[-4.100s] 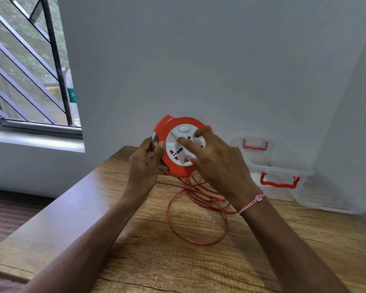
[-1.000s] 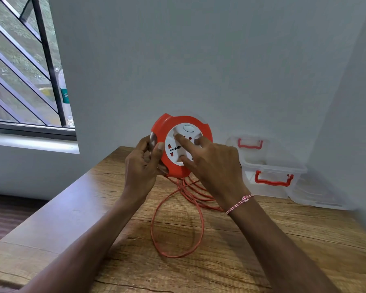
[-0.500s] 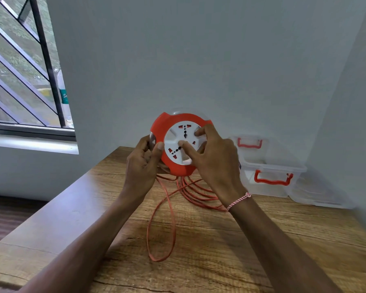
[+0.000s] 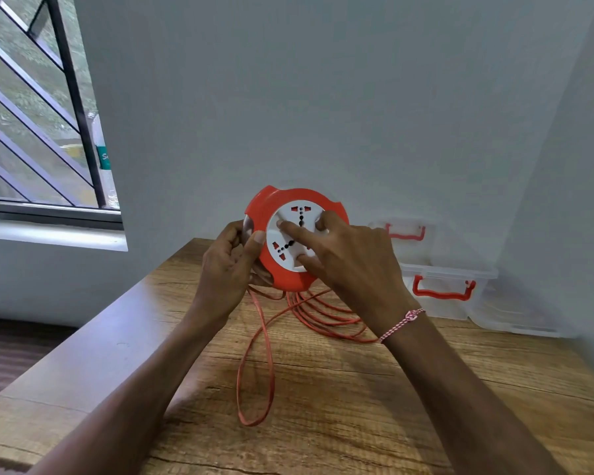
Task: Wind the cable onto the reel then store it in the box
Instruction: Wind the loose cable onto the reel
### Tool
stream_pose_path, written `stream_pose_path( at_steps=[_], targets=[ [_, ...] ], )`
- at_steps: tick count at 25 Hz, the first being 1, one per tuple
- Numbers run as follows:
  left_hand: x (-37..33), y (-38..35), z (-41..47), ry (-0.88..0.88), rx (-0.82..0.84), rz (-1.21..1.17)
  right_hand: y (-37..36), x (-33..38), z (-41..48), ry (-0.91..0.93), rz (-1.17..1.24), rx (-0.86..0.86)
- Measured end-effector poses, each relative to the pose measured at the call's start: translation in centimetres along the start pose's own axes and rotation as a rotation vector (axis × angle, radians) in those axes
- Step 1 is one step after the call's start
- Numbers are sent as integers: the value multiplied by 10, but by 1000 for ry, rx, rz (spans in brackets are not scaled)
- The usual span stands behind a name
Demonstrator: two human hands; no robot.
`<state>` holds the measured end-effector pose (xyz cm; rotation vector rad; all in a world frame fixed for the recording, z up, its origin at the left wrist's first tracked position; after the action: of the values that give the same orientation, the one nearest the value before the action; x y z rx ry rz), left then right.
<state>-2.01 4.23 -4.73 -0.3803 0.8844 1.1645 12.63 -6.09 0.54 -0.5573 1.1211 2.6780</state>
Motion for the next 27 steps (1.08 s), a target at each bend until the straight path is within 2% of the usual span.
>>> stream_pose_path(
  at_steps=[2,5,9,11,13,16,18,21,27],
  targets=[
    [-1,-4,-1,-10,31,-2,4,-1,1,-70,113,-32],
    [-6,-10,-1,-49,65,35,5,-7,0,-280,296,-110],
    [-8,-13,-1,-65,87,42,-21,-22,-4,-584,747,-10],
    [-7,-13,-1,-50,88,24,-25,-25,-6,-642,863,4],
    [-4,-11,-1,-25,73,10,-14,-25,-5,-524,727,-22],
    [0,-4,1,9,29,9,7,-20,-1,-198,371,-88],
    [1,-1,1,16,16,26,2,-11,-1,-31,187,7],
    [5,-1,0,44,15,40,-7,-2,-4,37,13,94],
    [4,0,-1,53,18,88,-4,-2,-2,57,57,42]
  ],
)
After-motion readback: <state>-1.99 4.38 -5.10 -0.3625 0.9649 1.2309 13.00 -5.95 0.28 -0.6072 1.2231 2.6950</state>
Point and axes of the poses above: each hand's wrist, its own z-axis towards the middle knuckle, its own y-axis out of the back of the hand, x = y × z, the point moved 7 cm from there along z, towards the middle knuckle, and after that the axes turned 11 degrees about x, right-handed, at the moved point
